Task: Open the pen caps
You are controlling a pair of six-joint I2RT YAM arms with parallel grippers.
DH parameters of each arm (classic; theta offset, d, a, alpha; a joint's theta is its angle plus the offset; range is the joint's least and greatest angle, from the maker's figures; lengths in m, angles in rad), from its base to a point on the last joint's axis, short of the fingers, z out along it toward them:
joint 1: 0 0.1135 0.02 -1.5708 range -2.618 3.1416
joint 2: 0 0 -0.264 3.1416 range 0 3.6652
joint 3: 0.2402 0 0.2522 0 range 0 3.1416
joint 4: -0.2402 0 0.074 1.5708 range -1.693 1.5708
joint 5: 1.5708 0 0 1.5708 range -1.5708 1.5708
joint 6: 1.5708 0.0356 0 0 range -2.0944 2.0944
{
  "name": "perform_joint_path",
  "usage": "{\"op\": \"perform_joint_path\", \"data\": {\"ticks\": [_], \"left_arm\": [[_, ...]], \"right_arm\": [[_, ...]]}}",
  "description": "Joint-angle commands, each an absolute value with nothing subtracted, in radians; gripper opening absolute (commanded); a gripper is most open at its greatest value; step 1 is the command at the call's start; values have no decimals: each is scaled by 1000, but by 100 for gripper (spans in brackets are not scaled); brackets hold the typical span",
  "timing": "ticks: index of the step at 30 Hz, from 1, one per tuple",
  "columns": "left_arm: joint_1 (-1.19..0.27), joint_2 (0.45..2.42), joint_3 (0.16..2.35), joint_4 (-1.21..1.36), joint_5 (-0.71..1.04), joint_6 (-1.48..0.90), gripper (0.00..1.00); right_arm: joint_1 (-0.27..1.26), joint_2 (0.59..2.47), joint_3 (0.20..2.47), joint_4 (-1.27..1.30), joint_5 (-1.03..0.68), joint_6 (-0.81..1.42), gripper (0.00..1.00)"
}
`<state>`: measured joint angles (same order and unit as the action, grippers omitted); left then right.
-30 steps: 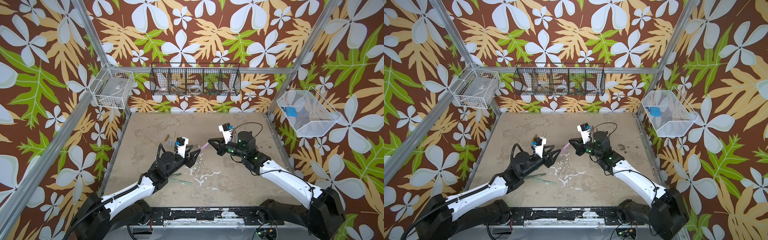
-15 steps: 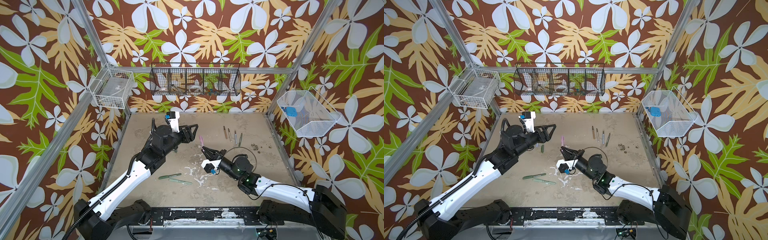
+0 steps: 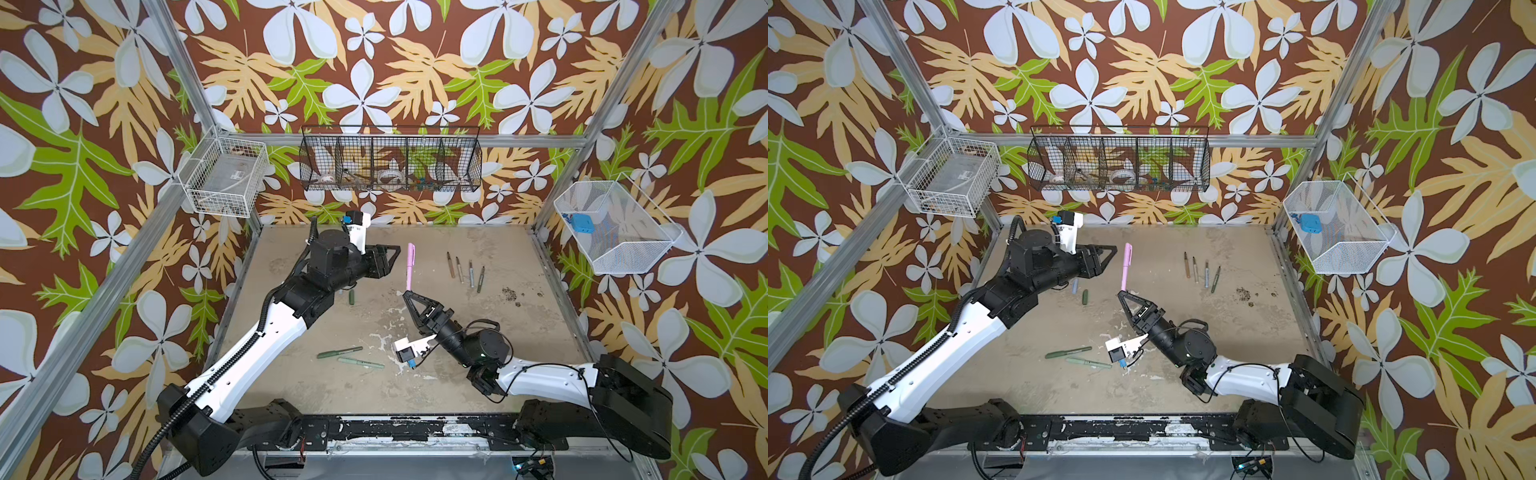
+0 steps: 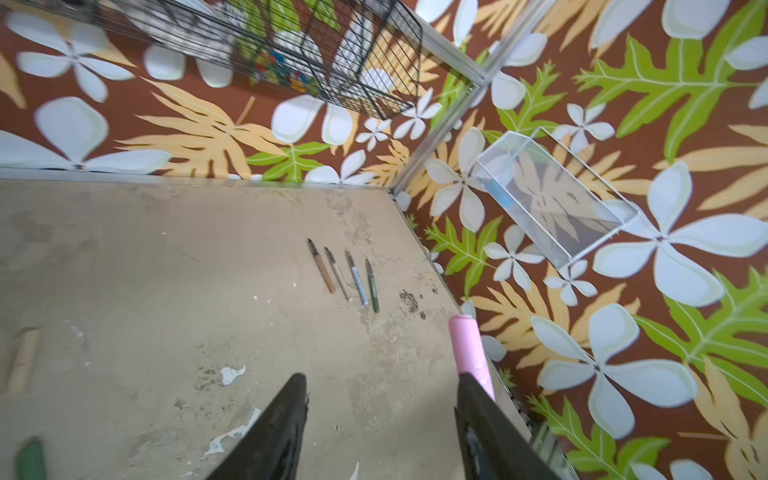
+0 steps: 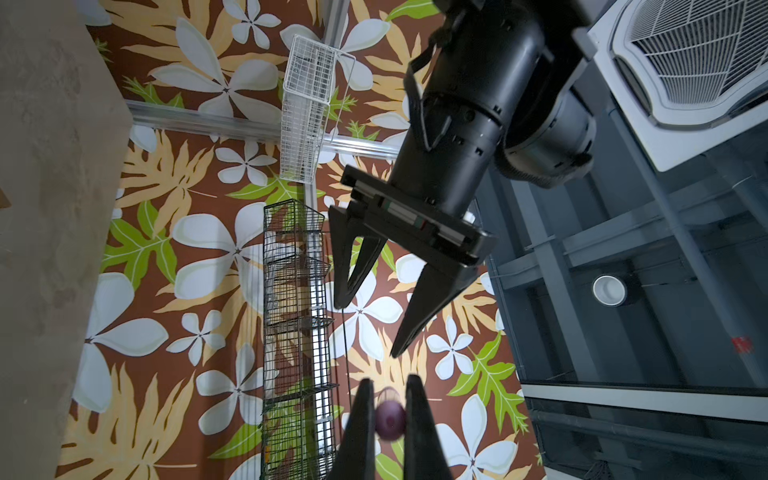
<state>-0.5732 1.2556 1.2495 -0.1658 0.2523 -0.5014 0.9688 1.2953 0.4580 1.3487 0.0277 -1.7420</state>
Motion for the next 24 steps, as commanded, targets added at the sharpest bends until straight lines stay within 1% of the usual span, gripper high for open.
{"op": "perform_joint_path", "data": {"ticks": [1,4,8,10,14,16,22,24], "left_arm": [[-572,1249,1223,-72,427,-513,54],[-572,1227,1188,-40,396,-534,54],[-572,1239,1180,-5,469,-556,56],[-572,1237,1180,2,465,-570,57],[-572,1201,1185,-46,323,-586,59],[-571,1183,1173,-37,304,-593,60],[-571,1167,1169,-29,349,-610,60],[-571,1180,1181,-33,388,-601,58]], "right_arm": [[970,1290,459,1408,27,-1784,0],[974,1287,458,1410,28,-1787,0],[977,1288,462,1409,32,-1786,0],[977,1286,463,1407,40,-1780,0],[977,1278,471,1385,61,-1750,0],[977,1275,469,1379,58,-1747,0],[976,1269,462,1378,53,-1733,0],[978,1267,461,1377,45,-1732,0]]}}
